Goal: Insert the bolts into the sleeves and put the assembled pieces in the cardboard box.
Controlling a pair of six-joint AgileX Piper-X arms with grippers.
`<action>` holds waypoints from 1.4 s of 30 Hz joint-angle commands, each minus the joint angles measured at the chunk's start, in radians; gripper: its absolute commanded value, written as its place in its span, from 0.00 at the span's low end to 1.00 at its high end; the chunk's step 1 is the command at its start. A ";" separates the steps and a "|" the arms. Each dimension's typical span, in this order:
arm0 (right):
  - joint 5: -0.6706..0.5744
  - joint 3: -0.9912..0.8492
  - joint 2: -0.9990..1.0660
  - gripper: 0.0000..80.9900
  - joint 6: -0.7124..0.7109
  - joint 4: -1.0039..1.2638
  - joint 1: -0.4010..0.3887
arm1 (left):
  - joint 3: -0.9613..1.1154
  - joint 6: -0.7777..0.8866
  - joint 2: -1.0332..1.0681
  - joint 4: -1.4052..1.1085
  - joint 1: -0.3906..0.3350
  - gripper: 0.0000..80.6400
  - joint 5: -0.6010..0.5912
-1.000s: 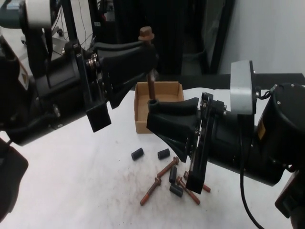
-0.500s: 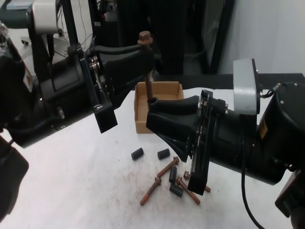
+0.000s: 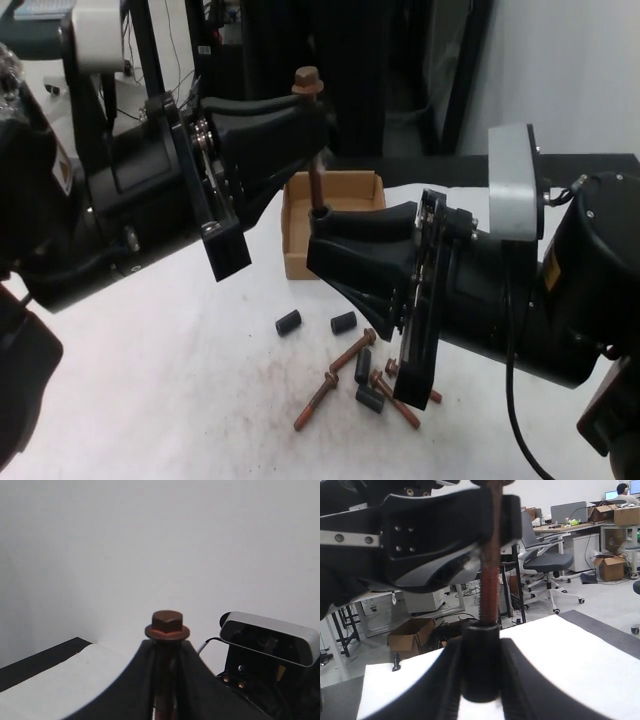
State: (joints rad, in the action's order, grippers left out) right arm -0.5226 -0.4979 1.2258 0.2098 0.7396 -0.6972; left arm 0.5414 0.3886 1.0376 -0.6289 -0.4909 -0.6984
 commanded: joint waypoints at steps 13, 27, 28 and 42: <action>-0.008 -0.013 -0.008 0.01 0.000 0.022 -0.001 | 0.002 -0.001 -0.011 -0.011 -0.004 0.00 0.001; -0.006 -0.013 -0.008 0.01 -0.049 0.025 -0.001 | 0.002 0.017 -0.011 -0.011 -0.004 0.00 0.001; 0.002 -0.013 -0.008 0.01 -0.049 0.025 -0.001 | 0.002 0.017 -0.011 -0.011 -0.004 0.00 0.001; 0.024 -0.013 -0.008 0.01 -0.072 0.027 -0.001 | 0.002 0.061 -0.011 -0.011 -0.004 0.00 -0.023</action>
State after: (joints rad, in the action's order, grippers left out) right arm -0.5069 -0.4979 1.2258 0.1536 0.7469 -0.6972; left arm 0.5414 0.4410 1.0376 -0.6289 -0.4909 -0.7122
